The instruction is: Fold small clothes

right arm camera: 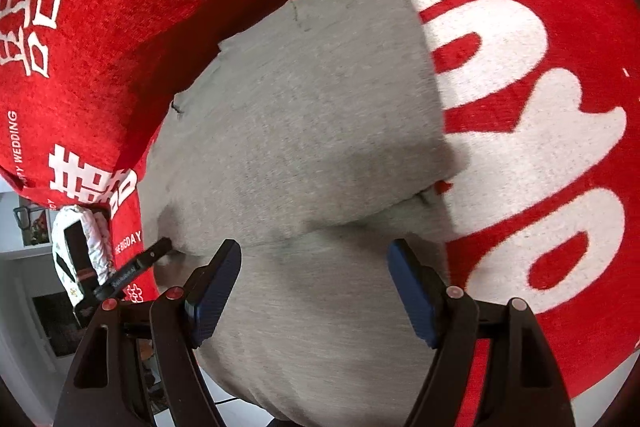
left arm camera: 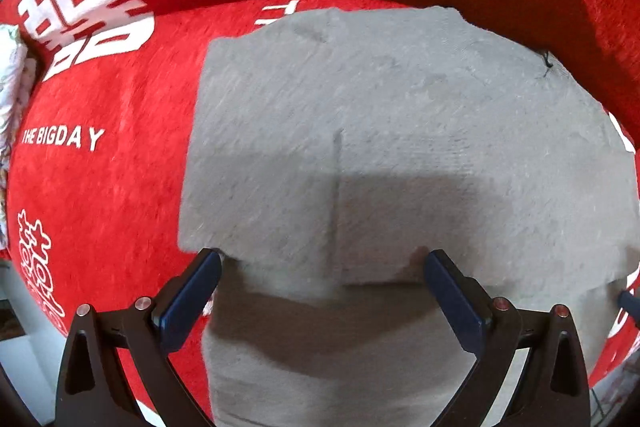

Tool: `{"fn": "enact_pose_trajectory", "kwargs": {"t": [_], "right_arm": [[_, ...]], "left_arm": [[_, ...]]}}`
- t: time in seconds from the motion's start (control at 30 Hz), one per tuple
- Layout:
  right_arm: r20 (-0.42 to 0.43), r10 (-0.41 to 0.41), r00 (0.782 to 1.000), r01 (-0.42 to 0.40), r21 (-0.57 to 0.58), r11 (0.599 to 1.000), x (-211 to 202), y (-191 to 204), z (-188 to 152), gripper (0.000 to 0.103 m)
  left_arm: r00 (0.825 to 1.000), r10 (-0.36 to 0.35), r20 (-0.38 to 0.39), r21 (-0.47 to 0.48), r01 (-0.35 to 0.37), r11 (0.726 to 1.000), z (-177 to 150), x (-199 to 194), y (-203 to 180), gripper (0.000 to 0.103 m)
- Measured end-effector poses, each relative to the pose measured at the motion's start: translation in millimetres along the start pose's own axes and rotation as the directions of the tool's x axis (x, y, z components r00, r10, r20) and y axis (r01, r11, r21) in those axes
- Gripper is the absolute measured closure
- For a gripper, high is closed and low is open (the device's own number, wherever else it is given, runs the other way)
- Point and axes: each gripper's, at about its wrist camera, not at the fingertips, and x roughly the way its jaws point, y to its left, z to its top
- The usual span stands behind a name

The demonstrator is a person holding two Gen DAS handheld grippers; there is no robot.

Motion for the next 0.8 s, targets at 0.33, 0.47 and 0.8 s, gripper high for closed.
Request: {"fn": "enact_pose_trajectory", "kwargs": {"t": [0.33, 0.47, 0.8], "right_arm": [[-0.068, -0.02, 0.997, 0.018, -0.042, 0.999, -9.0, -22.5, -9.5, 0.024], [-0.114, -0.033, 0.993, 0.024, -0.076, 0.997, -3.4, -27.1, -18.4, 0.024], [-0.12, -0.006, 0.993, -0.004, -0.083, 0.997, -1.5, -29.6, -50.1, 0.024]], "left_arm": [[0.998, 0.034, -0.046, -0.011, -0.035, 0.999, -32.8, -11.9, 4.3, 0.001], [0.998, 0.025, -0.05, -0.031, -0.027, 0.999, -52.6, -15.3, -2.9, 0.001], [0.995, -0.072, -0.075, 0.001, 0.072, 0.997, -95.6, -22.5, -1.4, 0.001]]}}
